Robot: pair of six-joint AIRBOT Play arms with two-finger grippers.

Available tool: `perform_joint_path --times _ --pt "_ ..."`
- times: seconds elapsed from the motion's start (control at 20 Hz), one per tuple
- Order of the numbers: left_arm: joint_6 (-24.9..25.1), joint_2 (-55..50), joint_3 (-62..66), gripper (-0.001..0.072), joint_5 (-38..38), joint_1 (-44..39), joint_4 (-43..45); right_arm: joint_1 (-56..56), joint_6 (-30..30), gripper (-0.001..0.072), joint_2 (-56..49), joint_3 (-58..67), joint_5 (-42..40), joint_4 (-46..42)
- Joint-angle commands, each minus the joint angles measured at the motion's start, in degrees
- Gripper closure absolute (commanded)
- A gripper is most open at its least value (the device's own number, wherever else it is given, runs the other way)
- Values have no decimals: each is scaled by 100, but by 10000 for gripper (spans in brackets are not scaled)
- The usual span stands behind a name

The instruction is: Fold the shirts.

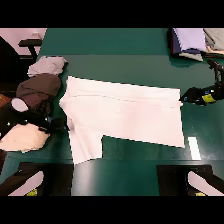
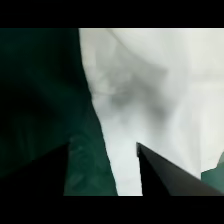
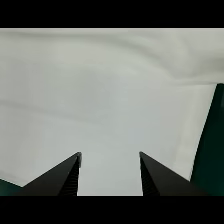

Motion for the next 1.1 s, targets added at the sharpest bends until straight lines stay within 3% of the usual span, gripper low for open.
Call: perform_joint_path --times 0.0,0.25,0.3,0.35,0.4,0.65,0.8,0.85,0.9,1.05 --pt "149 118 -608 205 446 7 -426 -2 0 284 164 -81 -22 7" --pt "116 101 -772 206 901 -595 -588 -2 0 284 166 -81 -13 7" --pt "50 101 -772 265 927 -743 -584 -4 0 284 166 -81 13 2" --pt "-63 101 -758 501 885 -782 -577 -4 0 284 166 -81 68 -11" --pt "-81 107 -710 684 791 -782 -584 -4 0 284 166 -81 127 -24" --pt "-496 708 -105 681 129 -782 -4 -151 7 284 227 -385 680 -654" --pt "-623 1451 11 680 -297 -782 188 -1058 4 273 479 -1429 734 -654" --pt "-640 1600 11 680 -426 -782 179 -1467 0 200 538 -1814 730 -654" --pt "-658 1718 11 680 -542 -782 175 -1851 -4 172 544 -2133 734 -656" --pt "-656 1749 22 680 -627 -782 162 -2636 -201 194 286 -2946 603 -420"
